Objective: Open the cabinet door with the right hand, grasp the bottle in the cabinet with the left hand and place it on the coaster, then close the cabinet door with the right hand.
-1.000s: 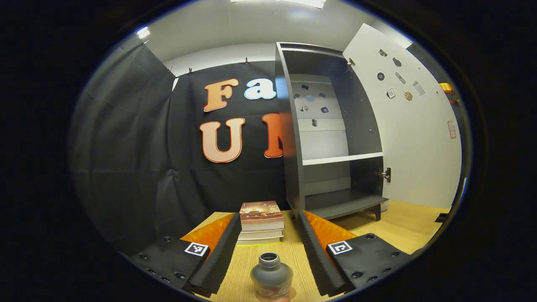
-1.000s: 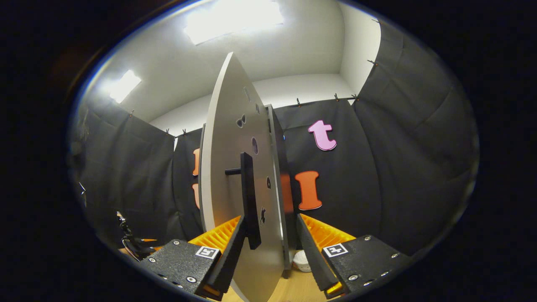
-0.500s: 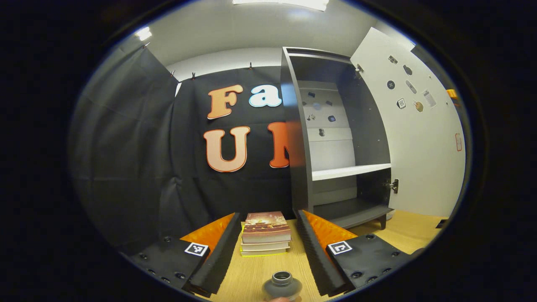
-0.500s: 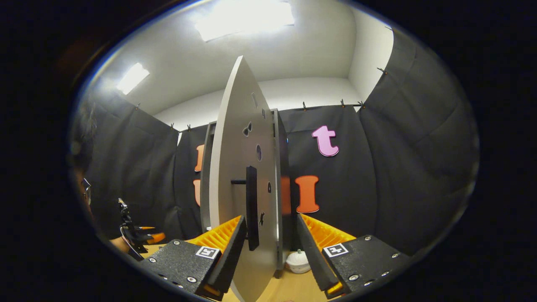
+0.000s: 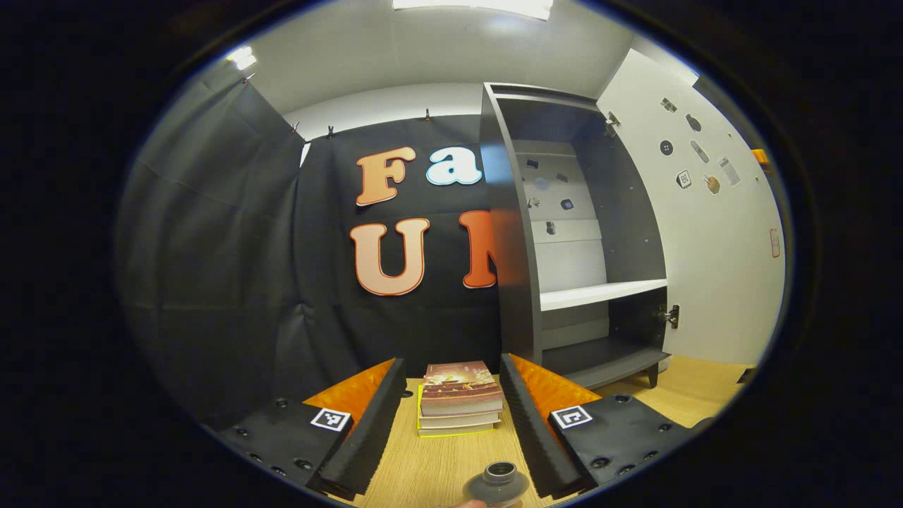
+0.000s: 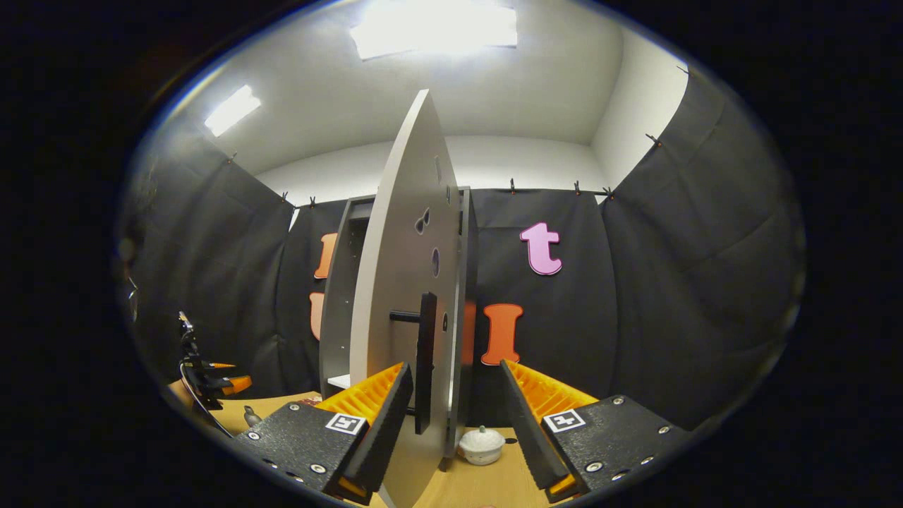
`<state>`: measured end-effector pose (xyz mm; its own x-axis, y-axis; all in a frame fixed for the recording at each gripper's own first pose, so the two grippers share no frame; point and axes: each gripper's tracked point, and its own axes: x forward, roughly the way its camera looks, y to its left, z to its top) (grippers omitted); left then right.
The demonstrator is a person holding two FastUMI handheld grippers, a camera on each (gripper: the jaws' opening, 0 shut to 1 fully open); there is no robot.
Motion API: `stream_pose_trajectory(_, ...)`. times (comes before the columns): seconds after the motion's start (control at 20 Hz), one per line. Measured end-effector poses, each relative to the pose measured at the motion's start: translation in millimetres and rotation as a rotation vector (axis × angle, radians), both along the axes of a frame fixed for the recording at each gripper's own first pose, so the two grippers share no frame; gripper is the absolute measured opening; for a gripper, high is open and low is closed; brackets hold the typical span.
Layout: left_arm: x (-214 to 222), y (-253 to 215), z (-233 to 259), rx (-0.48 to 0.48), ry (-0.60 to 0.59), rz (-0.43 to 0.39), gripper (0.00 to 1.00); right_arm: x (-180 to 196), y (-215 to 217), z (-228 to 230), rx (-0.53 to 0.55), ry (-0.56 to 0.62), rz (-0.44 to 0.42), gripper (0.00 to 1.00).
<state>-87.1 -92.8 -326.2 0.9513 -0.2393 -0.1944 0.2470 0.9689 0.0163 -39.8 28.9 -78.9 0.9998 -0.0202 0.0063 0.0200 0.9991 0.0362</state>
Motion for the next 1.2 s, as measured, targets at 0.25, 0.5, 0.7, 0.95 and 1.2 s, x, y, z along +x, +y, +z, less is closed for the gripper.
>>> stream_pose_trajectory(0.25, 11, 0, 6, -0.011, 0.008, -0.001, 0.88, -5, -17, 3, -0.017, 0.011, -0.055, 0.77)
stream_pose_trajectory(0.5, 16, -8, 16, 0.0, -0.009, -0.016, 0.88, 2, -40, -5, -0.008, 0.043, -0.115, 0.77)
stream_pose_trajectory(0.7, 18, -10, 23, 0.017, -0.019, -0.025, 0.88, 8, -24, -10, 0.028, 0.068, -0.048, 0.8)
stream_pose_trajectory(0.95, 26, -6, 34, 0.011, -0.012, -0.018, 0.87, 13, -13, -11, -0.061, 0.075, -0.018, 0.8)
stream_pose_trajectory(1.2, 34, 1, 53, 0.015, -0.018, -0.003, 0.88, 15, -1, -14, -0.018, 0.104, 0.032, 0.72)
